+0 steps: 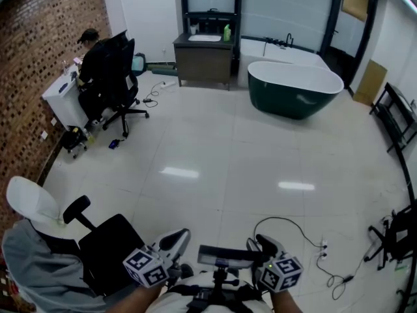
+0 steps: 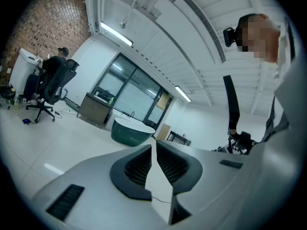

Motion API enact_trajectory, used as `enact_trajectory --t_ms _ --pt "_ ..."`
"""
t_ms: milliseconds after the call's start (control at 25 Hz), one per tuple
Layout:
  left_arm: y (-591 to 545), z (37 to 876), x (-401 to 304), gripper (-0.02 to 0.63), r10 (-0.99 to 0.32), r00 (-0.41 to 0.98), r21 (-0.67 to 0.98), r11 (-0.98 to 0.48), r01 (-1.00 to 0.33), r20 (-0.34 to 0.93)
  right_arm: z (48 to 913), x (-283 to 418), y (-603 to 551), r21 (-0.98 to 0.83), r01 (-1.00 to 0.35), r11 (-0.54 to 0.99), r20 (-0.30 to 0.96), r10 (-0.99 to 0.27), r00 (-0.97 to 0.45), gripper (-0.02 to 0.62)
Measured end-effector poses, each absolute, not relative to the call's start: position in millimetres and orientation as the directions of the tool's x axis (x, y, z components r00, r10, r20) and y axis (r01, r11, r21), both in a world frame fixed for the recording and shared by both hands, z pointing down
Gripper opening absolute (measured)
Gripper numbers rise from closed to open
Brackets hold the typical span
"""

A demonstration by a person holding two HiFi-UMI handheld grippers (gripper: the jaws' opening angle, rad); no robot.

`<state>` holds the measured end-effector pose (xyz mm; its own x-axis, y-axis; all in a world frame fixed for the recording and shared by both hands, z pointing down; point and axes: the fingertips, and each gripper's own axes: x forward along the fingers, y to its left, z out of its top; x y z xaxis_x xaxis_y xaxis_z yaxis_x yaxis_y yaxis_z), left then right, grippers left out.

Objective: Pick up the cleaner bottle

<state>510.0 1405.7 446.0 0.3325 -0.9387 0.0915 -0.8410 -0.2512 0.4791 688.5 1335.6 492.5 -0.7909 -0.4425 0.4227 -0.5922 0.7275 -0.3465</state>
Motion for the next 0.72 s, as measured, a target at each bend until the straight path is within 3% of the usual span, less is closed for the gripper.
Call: enact_trajectory --t_ms 720 --pt "1407.7 438.5 521.0 0.018 -0.931 0.353 0.461 -0.277 -0.843 0.087 480.9 693.5 1332.7 -0.326 -0.604 0.727 0.409 -0.467 -0.783 0.127"
